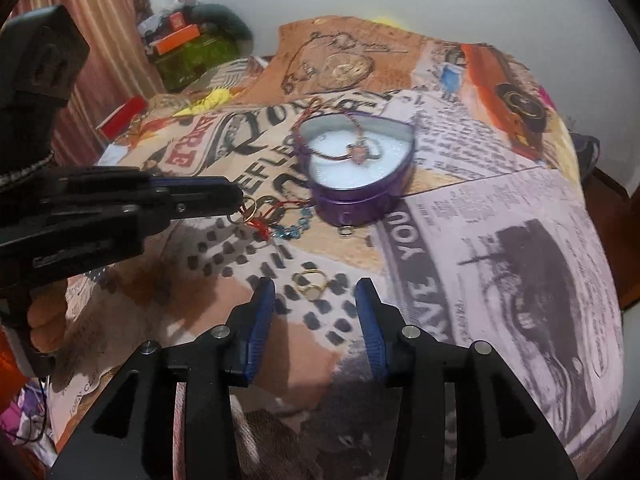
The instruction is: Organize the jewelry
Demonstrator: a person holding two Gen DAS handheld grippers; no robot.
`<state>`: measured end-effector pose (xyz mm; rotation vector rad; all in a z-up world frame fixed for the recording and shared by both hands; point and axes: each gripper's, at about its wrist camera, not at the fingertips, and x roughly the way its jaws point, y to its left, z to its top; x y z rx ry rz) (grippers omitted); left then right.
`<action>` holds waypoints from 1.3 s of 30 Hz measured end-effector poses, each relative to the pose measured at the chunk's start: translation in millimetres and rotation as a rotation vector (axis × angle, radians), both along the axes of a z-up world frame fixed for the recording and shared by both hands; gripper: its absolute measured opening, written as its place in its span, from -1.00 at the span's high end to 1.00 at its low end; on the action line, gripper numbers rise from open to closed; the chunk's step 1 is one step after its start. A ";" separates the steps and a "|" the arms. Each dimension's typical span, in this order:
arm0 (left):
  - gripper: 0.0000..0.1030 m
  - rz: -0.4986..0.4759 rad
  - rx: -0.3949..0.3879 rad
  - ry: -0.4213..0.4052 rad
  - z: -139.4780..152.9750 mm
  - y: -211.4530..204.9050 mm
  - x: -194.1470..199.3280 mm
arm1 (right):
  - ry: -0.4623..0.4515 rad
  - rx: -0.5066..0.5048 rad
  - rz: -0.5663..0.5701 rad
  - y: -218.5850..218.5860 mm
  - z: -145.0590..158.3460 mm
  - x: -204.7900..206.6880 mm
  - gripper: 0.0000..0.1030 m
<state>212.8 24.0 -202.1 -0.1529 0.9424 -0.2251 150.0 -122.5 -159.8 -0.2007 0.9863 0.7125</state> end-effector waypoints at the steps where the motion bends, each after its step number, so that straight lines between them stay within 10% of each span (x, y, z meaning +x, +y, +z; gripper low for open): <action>1: 0.88 0.001 0.000 0.006 -1.6 1.6 -2.0 | 0.000 -0.007 0.009 3.1 -1.3 -0.4 0.27; 12: 0.88 0.005 0.027 0.053 -13.8 9.1 -21.6 | 0.000 -0.010 0.068 13.5 -8.2 -1.5 0.86; 39: 0.53 0.033 0.064 0.036 -21.6 6.0 -19.7 | 0.023 0.013 0.044 2.0 -3.0 -1.3 0.79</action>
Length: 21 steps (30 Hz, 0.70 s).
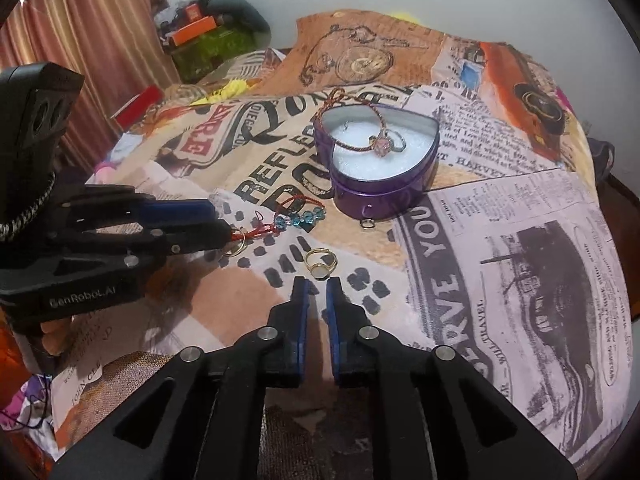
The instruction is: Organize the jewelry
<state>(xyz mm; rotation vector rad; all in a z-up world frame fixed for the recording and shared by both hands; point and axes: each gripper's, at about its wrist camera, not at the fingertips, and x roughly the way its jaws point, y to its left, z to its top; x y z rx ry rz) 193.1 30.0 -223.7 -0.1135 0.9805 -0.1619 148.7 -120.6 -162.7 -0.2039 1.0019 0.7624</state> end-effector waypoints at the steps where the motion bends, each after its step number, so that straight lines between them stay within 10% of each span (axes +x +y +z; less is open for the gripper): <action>1: 0.53 0.001 0.000 -0.004 -0.9 -0.4 0.0 | 0.001 0.001 -0.003 0.3 -0.3 1.1 0.75; 6: 0.87 -0.004 -0.026 -0.005 -2.4 1.4 0.0 | -0.004 0.009 -0.011 3.0 1.1 6.3 0.29; 12: 0.88 0.008 -0.045 -0.027 3.3 6.0 -3.7 | -0.049 -0.060 0.018 19.0 -2.7 9.1 0.28; 21: 0.88 0.017 -0.043 -0.077 24.2 9.7 -11.2 | -0.040 -0.044 0.086 25.5 -4.0 3.5 0.83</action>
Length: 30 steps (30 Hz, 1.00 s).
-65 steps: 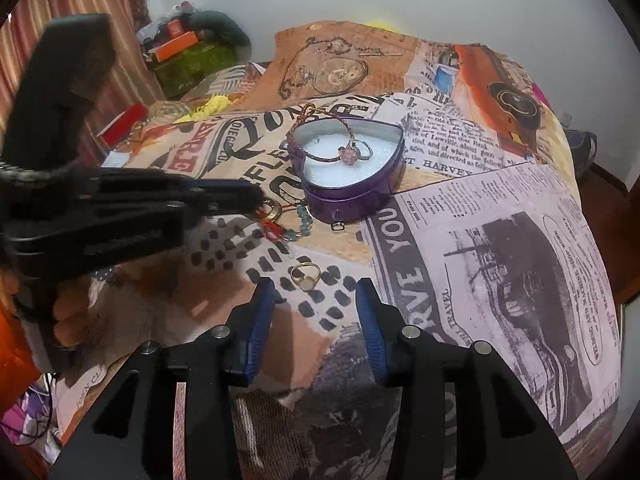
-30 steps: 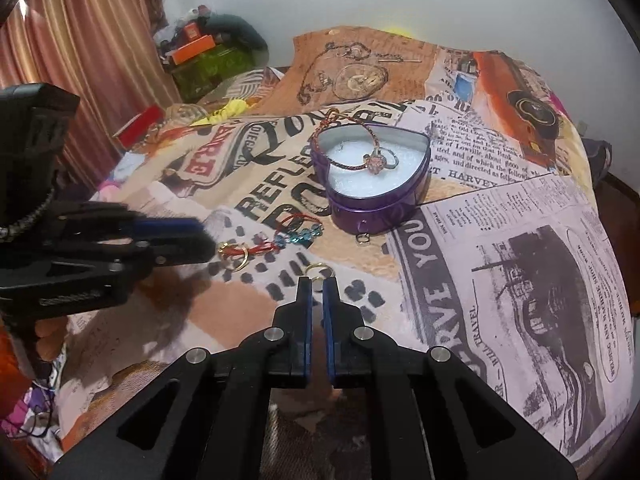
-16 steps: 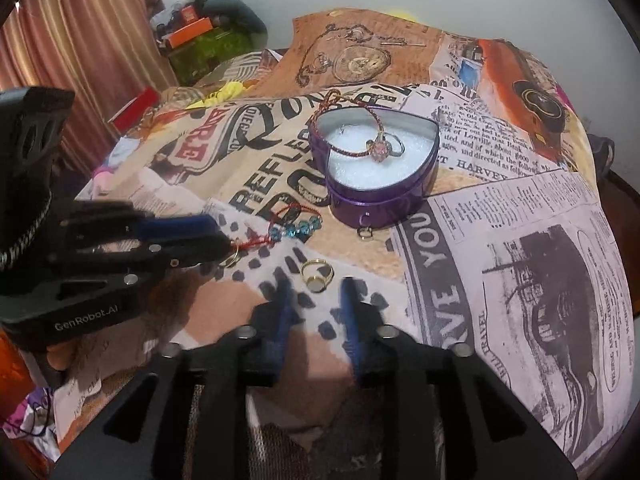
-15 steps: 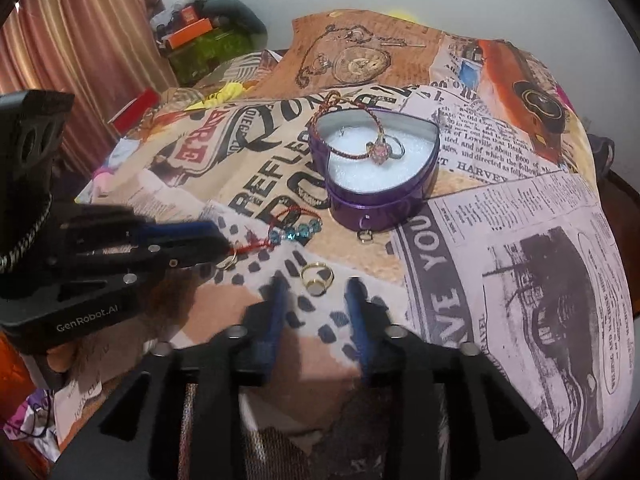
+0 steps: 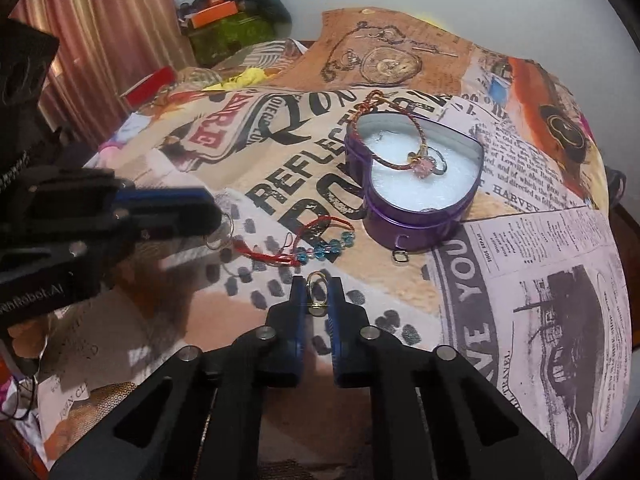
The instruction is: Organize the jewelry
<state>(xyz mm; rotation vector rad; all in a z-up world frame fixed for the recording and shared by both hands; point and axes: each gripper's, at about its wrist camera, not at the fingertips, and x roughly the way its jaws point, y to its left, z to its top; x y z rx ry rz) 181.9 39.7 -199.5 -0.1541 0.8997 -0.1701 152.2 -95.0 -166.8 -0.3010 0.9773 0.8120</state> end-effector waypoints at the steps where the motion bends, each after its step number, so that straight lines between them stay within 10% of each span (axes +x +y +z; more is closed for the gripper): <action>1: 0.88 0.001 0.001 -0.007 3.1 0.2 -1.3 | -0.001 -0.002 -0.005 0.1 0.6 -0.3 0.83; 30: 0.88 0.009 0.025 -0.167 64.4 -10.7 4.5 | -0.200 0.166 -0.202 -39.7 86.4 3.0 0.82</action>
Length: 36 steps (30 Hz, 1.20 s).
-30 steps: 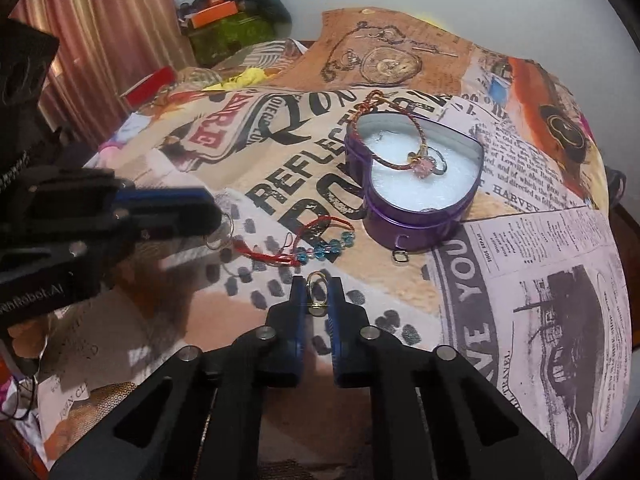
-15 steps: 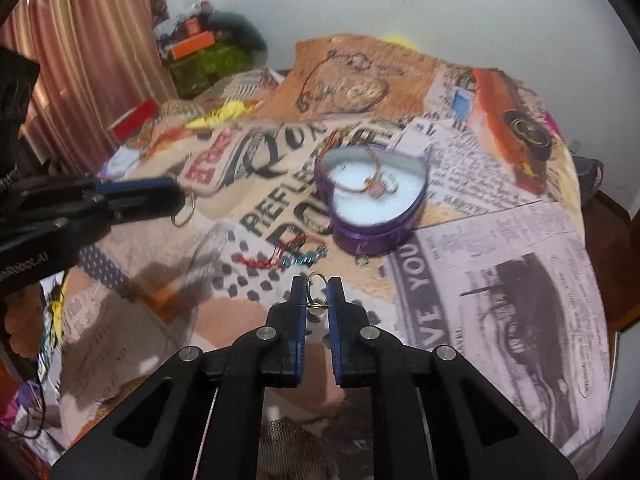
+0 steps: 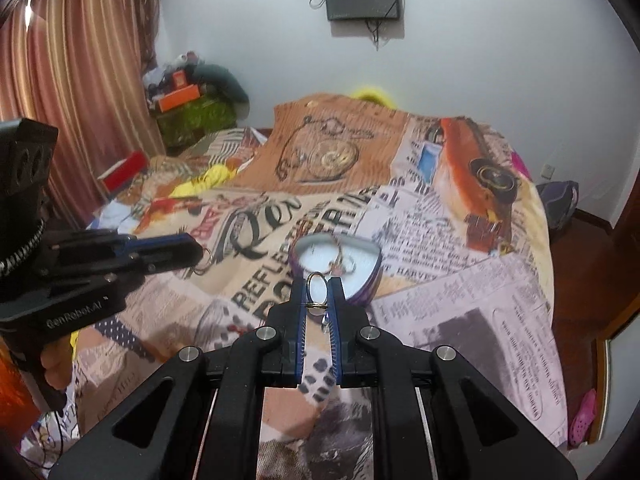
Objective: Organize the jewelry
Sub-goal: 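Carry both pieces over the heart tin and open both grippers inside it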
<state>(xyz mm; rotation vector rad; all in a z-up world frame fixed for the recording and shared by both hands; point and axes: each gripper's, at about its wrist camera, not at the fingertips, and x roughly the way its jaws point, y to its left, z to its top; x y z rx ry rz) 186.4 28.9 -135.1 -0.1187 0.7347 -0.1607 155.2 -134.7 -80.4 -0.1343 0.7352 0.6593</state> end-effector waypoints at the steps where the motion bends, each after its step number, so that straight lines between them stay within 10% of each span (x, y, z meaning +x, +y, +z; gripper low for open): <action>1: 0.88 -0.002 0.000 -0.003 0.4 -0.5 1.4 | -0.003 0.005 -0.004 -0.3 1.2 1.7 0.82; 36: 0.88 0.000 0.022 0.089 -45.9 -9.7 101.7 | 0.116 0.016 -0.003 12.1 -49.2 64.1 0.82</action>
